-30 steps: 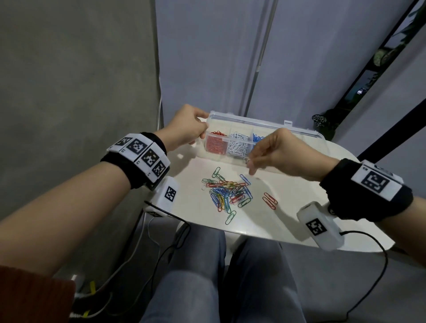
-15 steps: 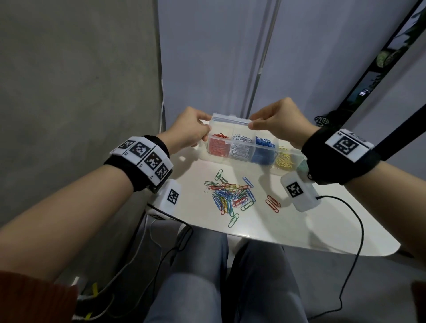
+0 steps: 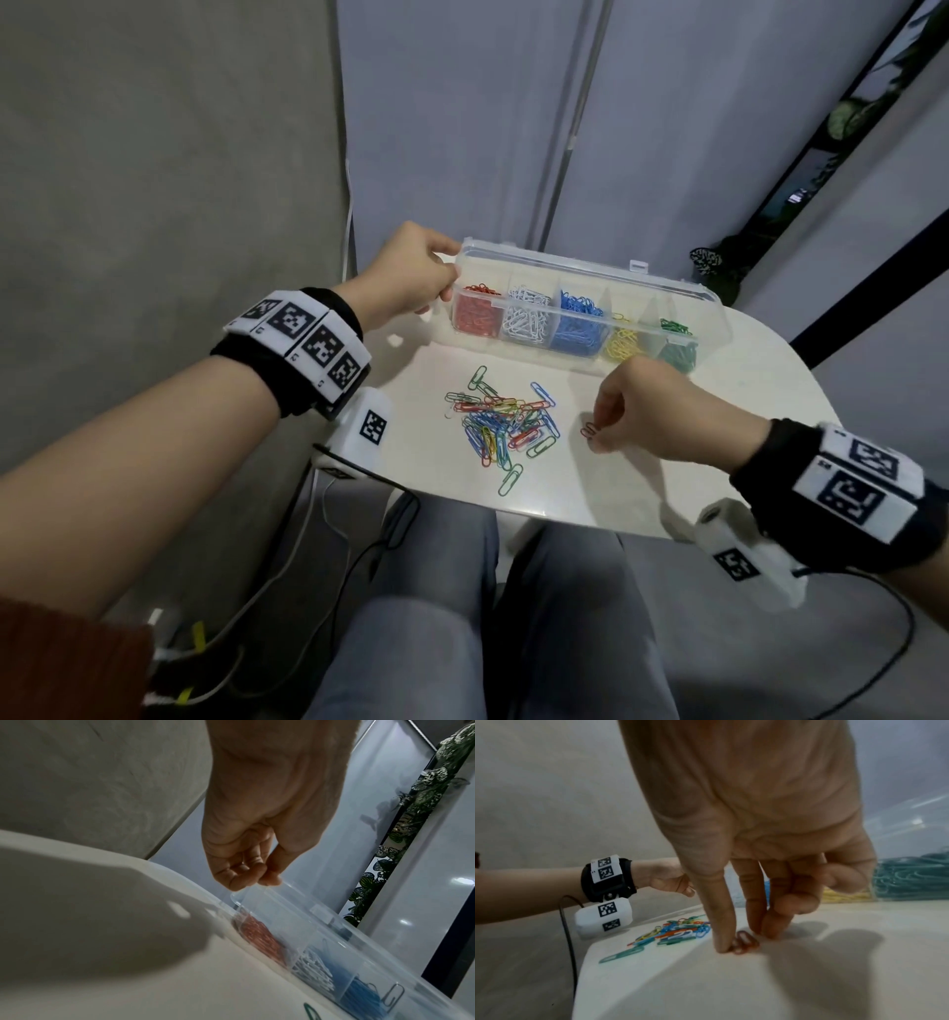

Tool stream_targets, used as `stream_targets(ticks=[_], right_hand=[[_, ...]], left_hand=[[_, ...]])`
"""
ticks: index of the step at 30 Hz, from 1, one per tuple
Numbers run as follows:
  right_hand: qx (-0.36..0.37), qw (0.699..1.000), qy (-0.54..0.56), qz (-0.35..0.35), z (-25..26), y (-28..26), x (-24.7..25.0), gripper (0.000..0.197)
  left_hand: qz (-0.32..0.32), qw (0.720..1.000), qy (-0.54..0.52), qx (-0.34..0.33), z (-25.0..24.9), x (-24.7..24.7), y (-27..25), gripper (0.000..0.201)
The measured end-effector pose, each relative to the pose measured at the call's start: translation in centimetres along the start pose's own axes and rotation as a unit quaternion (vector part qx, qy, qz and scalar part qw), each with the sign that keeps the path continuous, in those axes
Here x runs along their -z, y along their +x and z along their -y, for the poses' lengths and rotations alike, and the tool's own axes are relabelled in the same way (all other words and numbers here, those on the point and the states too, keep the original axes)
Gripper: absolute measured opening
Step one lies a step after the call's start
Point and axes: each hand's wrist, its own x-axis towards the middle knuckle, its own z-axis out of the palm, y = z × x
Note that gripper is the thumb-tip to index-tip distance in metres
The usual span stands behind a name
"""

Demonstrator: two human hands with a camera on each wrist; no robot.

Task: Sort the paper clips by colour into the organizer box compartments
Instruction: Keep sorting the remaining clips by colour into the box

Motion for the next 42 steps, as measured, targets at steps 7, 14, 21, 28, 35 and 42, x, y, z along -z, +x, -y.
stream_targets(ticks=[7,14,21,28,35,42], right_hand=[[0.066,0.996,-0.05,-0.044,0.5,0.4,-0.8,0.015],[0.059,0.996,-0.042,-0.051,0.7,0.7,-0.8,0.016],[0.035,0.999,0.018,-0.016,0.2,1.2,-0.6,0.007],[0.063,0.998,0.013,-0.022,2.5,2.5,2.0,0.004],[0.058,0.951,0.233,-0.193,6.0,8.3,6.1,0.008],[0.062,0.946,0.263,-0.18,6.6,10.8,5.3,0.014]], left_hand=[[-0.003,1.0,0.003,0.003,-0.1,0.0,-0.1,0.04],[-0.003,1.0,0.002,0.003,-0.1,0.0,-0.1,0.04],[-0.005,1.0,0.003,0.002,-0.1,0.0,-0.1,0.039],[-0.005,1.0,0.001,0.005,0.1,0.0,0.1,0.04],[0.0,1.0,-0.004,0.012,-0.1,-0.1,0.0,0.04],[0.003,1.0,-0.005,0.008,-0.2,0.0,-0.2,0.04]])
